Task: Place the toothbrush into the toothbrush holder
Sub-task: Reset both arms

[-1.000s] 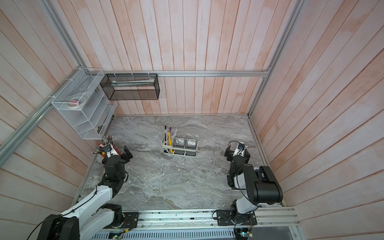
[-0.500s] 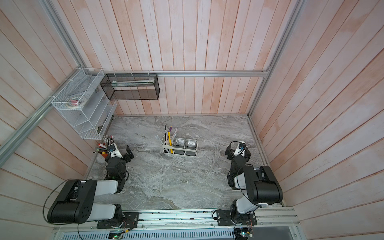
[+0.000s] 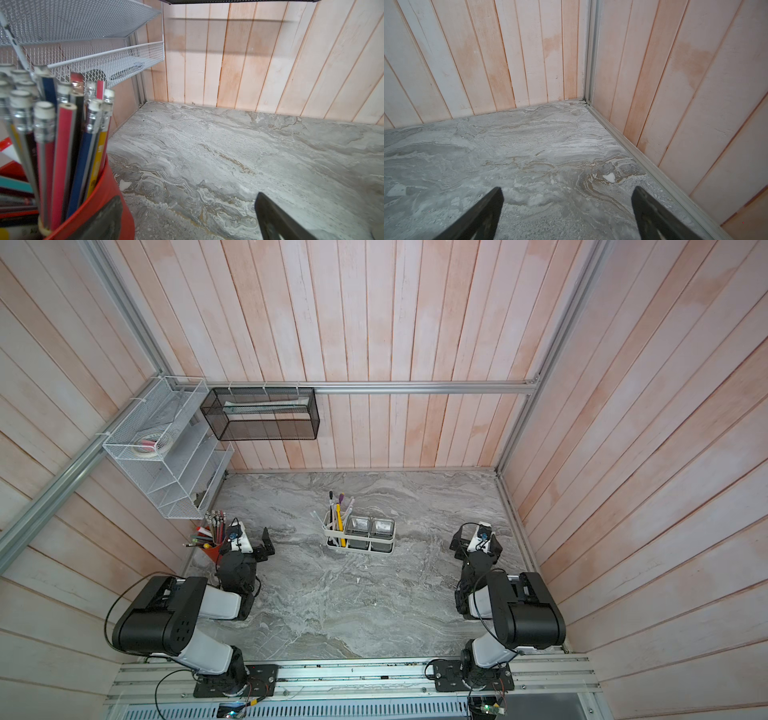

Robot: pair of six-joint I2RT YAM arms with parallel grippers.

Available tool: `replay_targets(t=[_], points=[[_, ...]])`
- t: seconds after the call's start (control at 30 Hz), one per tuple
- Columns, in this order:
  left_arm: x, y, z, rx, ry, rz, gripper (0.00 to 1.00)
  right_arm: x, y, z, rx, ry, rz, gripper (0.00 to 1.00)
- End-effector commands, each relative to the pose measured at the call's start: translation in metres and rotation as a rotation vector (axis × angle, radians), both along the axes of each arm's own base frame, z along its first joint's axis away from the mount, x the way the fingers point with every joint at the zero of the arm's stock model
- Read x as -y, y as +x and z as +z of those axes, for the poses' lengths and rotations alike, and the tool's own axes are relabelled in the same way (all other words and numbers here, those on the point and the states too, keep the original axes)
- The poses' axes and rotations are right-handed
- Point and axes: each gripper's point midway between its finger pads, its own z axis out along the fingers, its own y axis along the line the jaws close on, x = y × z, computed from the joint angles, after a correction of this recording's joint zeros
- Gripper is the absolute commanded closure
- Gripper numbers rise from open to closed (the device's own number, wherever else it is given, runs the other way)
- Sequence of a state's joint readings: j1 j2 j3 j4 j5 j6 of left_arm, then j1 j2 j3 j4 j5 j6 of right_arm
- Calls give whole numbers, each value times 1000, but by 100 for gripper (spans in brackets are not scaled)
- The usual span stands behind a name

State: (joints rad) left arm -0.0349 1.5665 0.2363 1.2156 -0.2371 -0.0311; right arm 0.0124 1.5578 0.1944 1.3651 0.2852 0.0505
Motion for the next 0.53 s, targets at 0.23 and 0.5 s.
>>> replay_targets(t=[0.23,0.5], points=[[4,4,8,32,12,-22,0,-4,1,1,10,-5,16,2],[4,4,9,33,12,-21,0,-3,1,1,9,-3,14,2]])
